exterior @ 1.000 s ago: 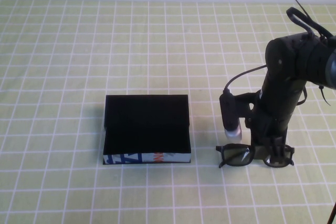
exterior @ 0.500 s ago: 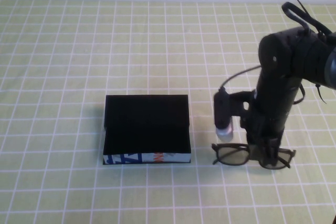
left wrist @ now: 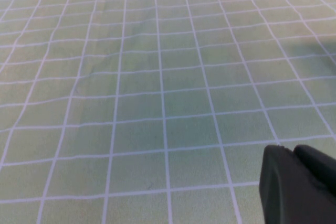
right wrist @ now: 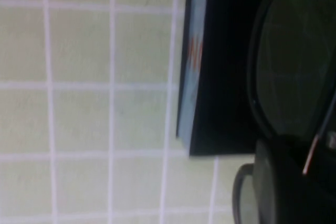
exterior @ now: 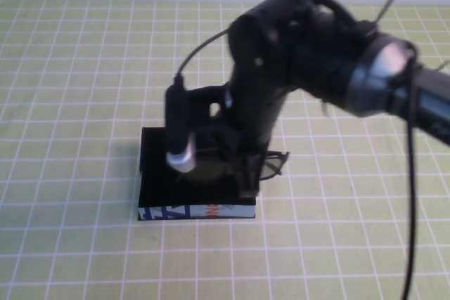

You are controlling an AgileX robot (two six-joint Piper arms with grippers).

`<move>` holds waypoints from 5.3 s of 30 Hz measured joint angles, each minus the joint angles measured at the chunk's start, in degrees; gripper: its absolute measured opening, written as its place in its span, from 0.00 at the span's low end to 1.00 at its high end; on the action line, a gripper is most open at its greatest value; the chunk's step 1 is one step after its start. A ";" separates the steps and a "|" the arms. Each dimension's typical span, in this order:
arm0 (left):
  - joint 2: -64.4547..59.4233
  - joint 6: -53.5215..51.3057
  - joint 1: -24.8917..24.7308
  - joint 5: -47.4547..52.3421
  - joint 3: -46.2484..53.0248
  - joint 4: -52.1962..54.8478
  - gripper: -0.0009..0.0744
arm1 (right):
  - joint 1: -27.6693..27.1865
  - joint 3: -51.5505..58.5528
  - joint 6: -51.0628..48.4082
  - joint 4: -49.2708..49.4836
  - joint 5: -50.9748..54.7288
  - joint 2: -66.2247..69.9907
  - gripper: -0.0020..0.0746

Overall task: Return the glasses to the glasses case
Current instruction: Place the glasses in the glasses case, then close the glasses case

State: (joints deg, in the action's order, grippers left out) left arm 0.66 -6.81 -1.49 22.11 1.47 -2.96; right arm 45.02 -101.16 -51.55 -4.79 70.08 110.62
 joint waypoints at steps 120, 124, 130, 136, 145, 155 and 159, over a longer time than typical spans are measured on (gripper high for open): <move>0.00 0.00 0.00 0.00 0.00 0.00 0.01 | -6.47 -15.36 16.72 -3.08 0.40 9.63 0.06; 0.00 0.00 0.00 0.00 0.00 0.00 0.01 | -10.42 -15.36 17.35 -0.14 0.54 9.63 0.02; 0.00 -0.18 0.00 0.00 0.00 0.16 0.01 | -16.19 -15.36 17.49 14.04 0.58 9.63 0.01; 0.00 -0.11 0.00 -3.58 0.09 0.18 0.01 | -20.26 -15.36 17.49 22.61 0.58 9.63 0.01; 0.00 18.82 0.00 -17.75 0.09 -6.50 0.01 | -21.02 -15.45 19.20 26.69 0.58 9.63 0.01; -14.65 25.31 -4.50 -3.39 -11.93 -8.05 0.01 | -21.02 -15.45 27.44 27.74 0.58 9.98 0.01; -27.31 20.32 -8.61 5.44 -19.60 -9.46 0.01 | -21.02 -15.45 27.73 27.74 0.58 10.20 0.01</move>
State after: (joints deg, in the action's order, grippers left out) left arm -26.65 13.51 -10.10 27.55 -18.13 -12.42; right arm 24.00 -116.60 -23.82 22.95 70.65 120.82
